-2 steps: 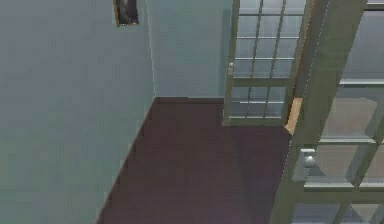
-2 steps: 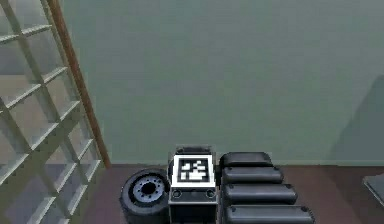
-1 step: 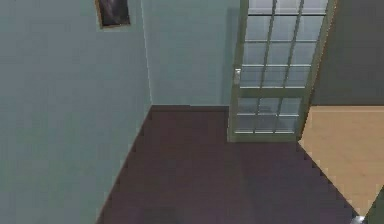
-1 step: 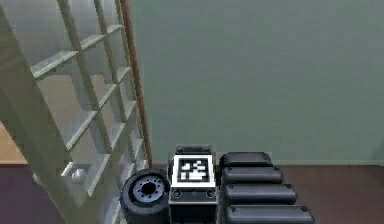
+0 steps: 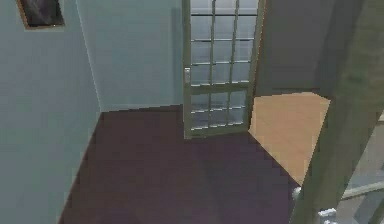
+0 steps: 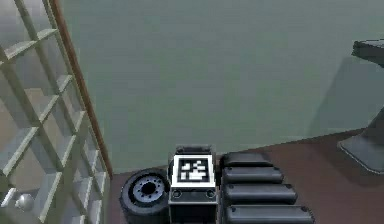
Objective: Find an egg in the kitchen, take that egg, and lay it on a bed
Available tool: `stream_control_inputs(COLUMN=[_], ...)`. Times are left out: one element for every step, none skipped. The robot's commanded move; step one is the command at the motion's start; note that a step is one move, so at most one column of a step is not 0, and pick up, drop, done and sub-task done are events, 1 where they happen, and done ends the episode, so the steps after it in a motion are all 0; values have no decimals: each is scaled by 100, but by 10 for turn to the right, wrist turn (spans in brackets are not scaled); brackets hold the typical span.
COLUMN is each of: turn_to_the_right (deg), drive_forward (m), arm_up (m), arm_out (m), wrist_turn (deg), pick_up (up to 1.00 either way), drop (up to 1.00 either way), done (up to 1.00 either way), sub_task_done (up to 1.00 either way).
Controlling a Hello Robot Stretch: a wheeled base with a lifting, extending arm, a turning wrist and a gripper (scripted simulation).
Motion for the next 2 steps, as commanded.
stream_control_inputs(turn_to_the_right=[30,0], drive_forward=[0,95], arm_up=[0,0], arm_out=[0,0], wrist_turn=[0,0], pick_up=[0,0], drop=[0,0], done=[0,0], sub_task_done=[0,0])
